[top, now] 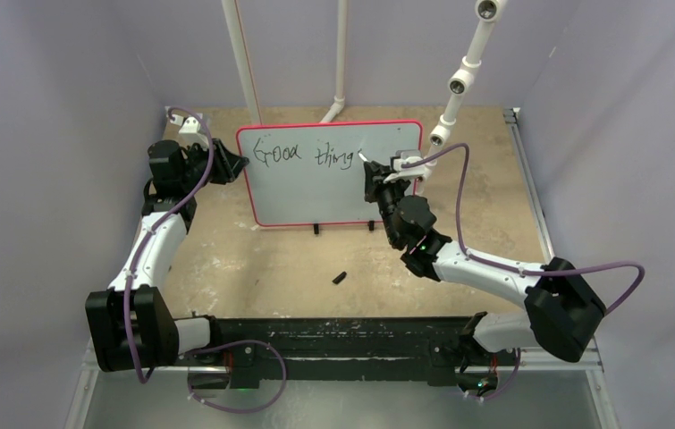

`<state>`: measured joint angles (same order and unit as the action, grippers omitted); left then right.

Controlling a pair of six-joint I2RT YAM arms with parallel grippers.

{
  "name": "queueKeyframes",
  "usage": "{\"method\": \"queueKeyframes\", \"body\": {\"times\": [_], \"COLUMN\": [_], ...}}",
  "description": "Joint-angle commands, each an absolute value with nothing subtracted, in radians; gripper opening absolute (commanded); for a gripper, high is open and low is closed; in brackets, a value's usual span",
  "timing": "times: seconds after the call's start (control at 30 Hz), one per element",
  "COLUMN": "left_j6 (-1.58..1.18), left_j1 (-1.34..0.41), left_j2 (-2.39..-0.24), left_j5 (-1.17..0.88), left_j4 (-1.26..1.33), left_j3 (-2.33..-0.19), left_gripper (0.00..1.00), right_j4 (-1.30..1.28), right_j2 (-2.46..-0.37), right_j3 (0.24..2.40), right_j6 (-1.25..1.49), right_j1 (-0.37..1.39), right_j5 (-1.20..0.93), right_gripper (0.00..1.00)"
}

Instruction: Write a sentence on the whiteboard

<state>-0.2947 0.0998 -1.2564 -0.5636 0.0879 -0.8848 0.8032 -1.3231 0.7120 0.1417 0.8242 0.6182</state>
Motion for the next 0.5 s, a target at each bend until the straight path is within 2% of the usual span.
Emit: {"method": "queueKeyframes", "body": {"times": [0.0,0.47], "left_j6": [-0.279,-0.279], "left_j1": [0.1,0.1], "left_j2": [-1.242,-1.24], "left_j5": [-0.564,-0.562], "left_j4": [0.11,0.11], "left_j3": [-0.885,-0.885], "left_gripper": [0.29,0.29], "right_j4": [0.771,0.756], "right_j2": [-1.333,-1.318], "right_j3": [0.732,0.712], "right_j6": [0.15,0.167], "right_j1": [0.818,0.818], "right_j5": [0.627,0.681], "right_gripper": [0.0,0.0]}}
